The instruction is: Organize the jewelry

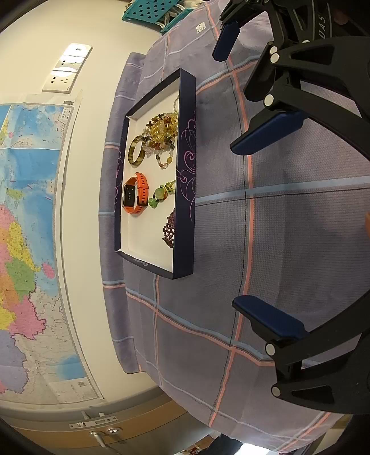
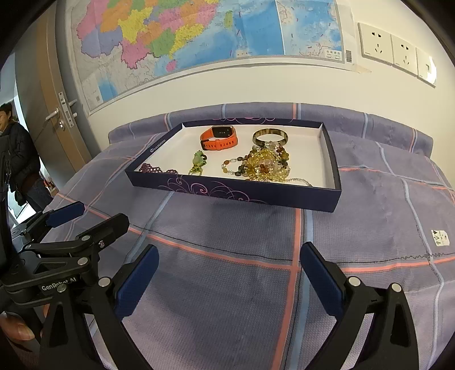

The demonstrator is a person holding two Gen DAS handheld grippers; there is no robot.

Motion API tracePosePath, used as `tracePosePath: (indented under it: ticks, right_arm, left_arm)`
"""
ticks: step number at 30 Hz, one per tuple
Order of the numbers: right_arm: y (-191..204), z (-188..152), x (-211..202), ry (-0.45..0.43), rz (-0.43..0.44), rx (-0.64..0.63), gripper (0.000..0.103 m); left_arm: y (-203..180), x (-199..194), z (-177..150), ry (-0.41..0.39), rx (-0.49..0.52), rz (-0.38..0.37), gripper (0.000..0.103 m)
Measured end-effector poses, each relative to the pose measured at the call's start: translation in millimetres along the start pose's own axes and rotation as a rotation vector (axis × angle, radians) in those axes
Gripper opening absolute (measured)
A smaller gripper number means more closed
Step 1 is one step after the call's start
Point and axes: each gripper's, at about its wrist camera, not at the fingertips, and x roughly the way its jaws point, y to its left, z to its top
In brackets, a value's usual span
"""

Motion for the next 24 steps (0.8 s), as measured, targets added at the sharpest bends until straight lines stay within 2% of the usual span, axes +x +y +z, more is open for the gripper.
tracePosePath:
  ticks: [16, 24]
  right_arm:
    - [-1.1, -0.5, -0.8, -0.011, -0.005, 0.003, 0.096]
    - [-2.8, -3.3, -1.7, 0.005, -0.007, -0.001, 0.096]
  left_arm:
    - [-4.1, -1.1, 1.0, -0.021, 0.024, 0.011, 0.097]
    - [-2.9, 8.8, -2.3, 0.043, -0.018, -0.032, 0.097]
